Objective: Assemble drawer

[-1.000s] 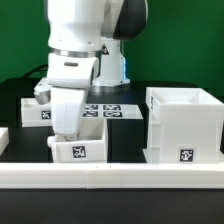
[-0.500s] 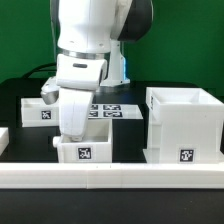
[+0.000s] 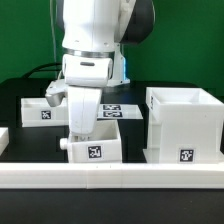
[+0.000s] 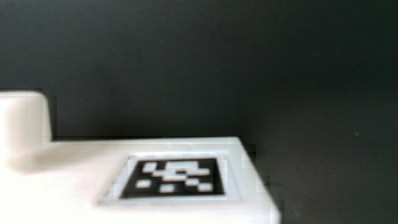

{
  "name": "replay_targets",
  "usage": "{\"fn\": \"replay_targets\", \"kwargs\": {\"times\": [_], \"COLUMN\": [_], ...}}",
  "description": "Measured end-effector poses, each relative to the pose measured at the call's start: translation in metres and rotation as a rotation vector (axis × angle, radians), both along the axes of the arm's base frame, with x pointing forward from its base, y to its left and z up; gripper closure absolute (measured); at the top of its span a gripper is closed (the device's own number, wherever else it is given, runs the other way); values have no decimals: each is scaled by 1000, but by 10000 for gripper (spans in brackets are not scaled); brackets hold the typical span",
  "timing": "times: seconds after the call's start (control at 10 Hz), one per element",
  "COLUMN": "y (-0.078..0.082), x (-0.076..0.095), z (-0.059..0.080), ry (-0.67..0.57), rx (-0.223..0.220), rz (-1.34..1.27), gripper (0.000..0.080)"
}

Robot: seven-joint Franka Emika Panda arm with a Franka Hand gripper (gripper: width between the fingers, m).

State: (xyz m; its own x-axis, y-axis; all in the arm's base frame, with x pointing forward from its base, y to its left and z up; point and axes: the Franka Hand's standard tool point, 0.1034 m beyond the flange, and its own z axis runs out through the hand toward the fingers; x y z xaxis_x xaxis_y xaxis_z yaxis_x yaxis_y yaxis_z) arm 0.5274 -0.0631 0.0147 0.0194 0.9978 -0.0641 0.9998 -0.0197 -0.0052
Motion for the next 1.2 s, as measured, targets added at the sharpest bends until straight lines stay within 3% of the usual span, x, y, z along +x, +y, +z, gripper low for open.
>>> {"fn": "replay_targets", "kwargs": {"times": [0.6, 0.9, 1.2], "y": [30, 30, 41], "x": [18, 17, 20], "z": [-5, -7, -5], "ry": [-15, -11, -20], "rx": [3, 4, 8], "rz": [51, 49, 43], "gripper": [757, 757, 757]}}
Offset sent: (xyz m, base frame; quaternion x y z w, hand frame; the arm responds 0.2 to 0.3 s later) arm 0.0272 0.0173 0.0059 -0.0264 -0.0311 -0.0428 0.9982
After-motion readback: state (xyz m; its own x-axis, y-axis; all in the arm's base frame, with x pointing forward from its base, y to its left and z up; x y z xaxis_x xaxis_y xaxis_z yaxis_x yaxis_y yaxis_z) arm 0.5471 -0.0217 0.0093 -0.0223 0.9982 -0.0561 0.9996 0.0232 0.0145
